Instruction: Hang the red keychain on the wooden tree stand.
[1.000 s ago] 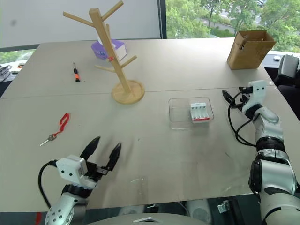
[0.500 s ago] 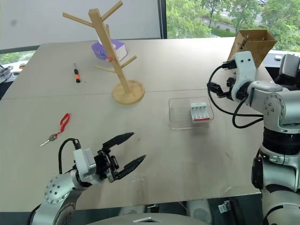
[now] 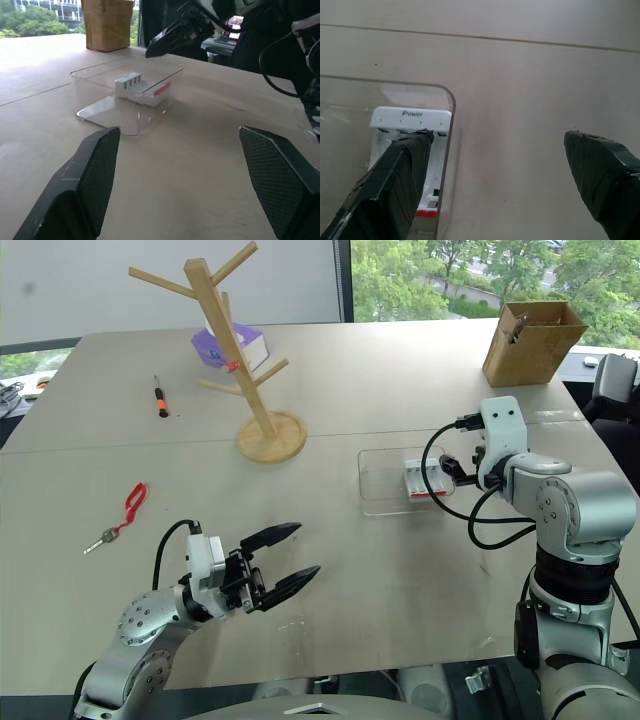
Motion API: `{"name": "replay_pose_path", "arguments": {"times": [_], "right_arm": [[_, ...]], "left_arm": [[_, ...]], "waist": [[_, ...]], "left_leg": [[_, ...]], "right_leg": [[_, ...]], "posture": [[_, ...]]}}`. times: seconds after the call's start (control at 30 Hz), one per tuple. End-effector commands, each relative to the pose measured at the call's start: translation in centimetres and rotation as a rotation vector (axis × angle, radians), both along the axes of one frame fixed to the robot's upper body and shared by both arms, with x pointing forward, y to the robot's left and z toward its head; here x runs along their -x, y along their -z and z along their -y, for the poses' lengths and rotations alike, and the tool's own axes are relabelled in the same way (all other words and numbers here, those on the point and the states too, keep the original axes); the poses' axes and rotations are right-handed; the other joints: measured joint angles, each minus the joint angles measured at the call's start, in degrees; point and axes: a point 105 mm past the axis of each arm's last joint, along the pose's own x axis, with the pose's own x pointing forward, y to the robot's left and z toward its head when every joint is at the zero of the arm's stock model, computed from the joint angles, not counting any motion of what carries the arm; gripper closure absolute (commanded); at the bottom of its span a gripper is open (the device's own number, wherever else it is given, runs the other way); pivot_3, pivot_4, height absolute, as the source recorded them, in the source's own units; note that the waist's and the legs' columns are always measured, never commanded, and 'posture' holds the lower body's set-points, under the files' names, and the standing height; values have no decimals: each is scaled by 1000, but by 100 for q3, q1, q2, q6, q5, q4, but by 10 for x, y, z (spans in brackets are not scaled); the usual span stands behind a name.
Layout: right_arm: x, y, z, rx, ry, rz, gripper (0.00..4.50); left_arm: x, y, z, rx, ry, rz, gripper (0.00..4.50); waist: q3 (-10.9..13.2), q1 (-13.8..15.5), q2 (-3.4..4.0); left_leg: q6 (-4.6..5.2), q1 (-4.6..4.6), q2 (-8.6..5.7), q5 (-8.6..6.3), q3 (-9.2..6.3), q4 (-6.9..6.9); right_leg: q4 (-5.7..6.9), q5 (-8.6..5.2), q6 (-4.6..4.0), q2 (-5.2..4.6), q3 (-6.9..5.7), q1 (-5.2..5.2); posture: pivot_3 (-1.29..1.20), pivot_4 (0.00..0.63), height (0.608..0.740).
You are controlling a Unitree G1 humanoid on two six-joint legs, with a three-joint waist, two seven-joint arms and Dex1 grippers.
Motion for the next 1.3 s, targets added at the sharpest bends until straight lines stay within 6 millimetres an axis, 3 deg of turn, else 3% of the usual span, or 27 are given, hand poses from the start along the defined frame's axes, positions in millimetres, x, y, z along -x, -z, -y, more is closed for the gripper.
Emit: {"name": "replay_pose_path", "arguments": {"times": [0.03, 0.3, 0.5, 0.53, 0.57, 0.83, 0.93, 1.03, 1.17, 1.3], "right_arm": [[3, -2, -7, -24, -20, 18, 0], [2, 9, -26, -115, -57, -17, 0], [0, 16, -24, -142, -32, -47, 0], [0, 17, -23, -143, -25, -53, 517], [0, 18, -22, -144, -21, -55, 721], [1, 19, -21, -152, -10, -52, 4457], [-3, 12, -21, -180, 8, -22, 4457], [-15, -1, -6, -253, 121, 48, 4457], [-35, -23, 42, -309, 357, 186, 4457], [-40, -30, 92, -311, 608, 244, 4457]], "left_arm": [[3, -11, 6, -7, -2, 47, 605], [3, -15, 9, -12, -44, 58, 605], [5, -14, 10, -14, -54, 57, 605], [5, -13, 10, -15, -55, 58, 478], [5, -13, 10, -16, -56, 60, 478], [6, -10, 7, -22, -64, 58, 478], [4, -9, 7, -22, -67, 60, 478], [2, -8, 7, -20, -73, 65, 478], [1, -4, 7, -18, -77, 66, 478], [2, -1, 7, -17, -84, 66, 478]], "waist": [[0, 2, 0], [0, 10, 0], [0, 9, 1], [0, 11, 0], [0, 10, 0], [0, 5, 1], [0, 4, 0], [2, 6, 3], [3, 23, 4], [2, 22, 4]], "left_leg": [[0, 0, 0, 0, -2, 0], [0, -1, 0, 0, -2, 0], [0, -2, 0, 0, -2, -1], [0, -2, 0, 0, -2, -1], [0, -2, 0, 0, -2, -1], [0, -2, 0, 0, -3, -3], [0, -2, 1, 0, -3, -4], [0, -2, 0, 0, -2, -3], [0, -10, -3, 0, -1, -3], [0, -28, -5, 0, -1, -3]], "right_leg": [[0, 0, 0, 1, 0, 0], [-2, 0, 0, 2, 1, 0], [-3, 0, -1, 2, 1, -1], [-3, 0, -1, 2, 1, -1], [-4, 0, -1, 2, 1, 0], [-5, -1, -1, 2, 1, -1], [-5, -1, -1, 2, 0, -2], [-6, 0, -1, 2, 0, -2], [-5, 0, 0, 1, 1, -9], [-7, 0, 0, 2, 0, -22]], "posture": [[0, 150, 740], [0, 150, 740], [0, 150, 740], [0, 150, 740], [0, 150, 740], [0, 150, 740], [0, 150, 740], [0, 150, 740], [0, 150, 740], [0, 150, 740]]}}
